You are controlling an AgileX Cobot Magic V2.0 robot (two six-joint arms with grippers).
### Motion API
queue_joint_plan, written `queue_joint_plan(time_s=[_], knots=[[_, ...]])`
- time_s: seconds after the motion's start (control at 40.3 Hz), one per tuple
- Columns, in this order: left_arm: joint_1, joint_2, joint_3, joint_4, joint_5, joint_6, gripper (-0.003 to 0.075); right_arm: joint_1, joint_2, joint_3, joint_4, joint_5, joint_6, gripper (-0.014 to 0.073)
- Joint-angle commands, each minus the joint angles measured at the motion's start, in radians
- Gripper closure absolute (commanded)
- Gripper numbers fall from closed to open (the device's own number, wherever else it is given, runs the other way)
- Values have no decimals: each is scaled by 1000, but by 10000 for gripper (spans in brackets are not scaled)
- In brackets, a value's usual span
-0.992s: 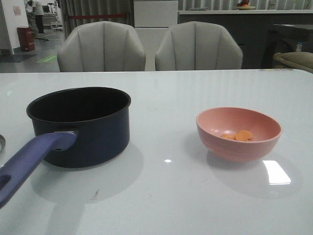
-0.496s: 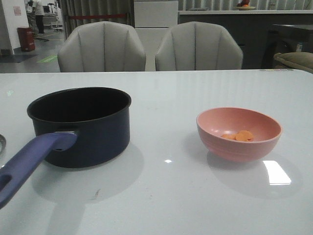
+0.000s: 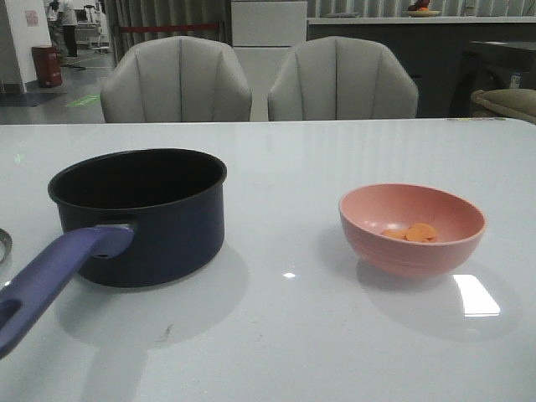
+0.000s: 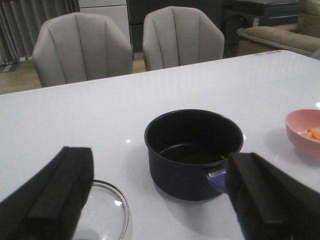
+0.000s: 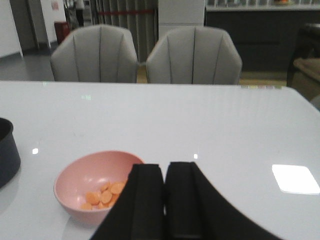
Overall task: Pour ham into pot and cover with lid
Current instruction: 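Reach the right gripper to the pink bowl rim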
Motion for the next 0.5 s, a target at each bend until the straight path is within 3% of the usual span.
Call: queue_joint_plan(time_s=[0.0, 0.273, 0.322, 0.471], knots=[[-8, 12, -25, -7, -83, -9, 150, 0, 130, -116, 6, 67, -6, 450], [-8, 12, -25, -11, -83, -9, 150, 0, 356, -149, 51, 55, -6, 433], [-8, 12, -25, -11, -83, -9, 150, 0, 402, -175, 58, 55, -6, 393], [-8, 12, -25, -11, -83, -9, 150, 0, 592, -269, 61, 55, -6, 158]])
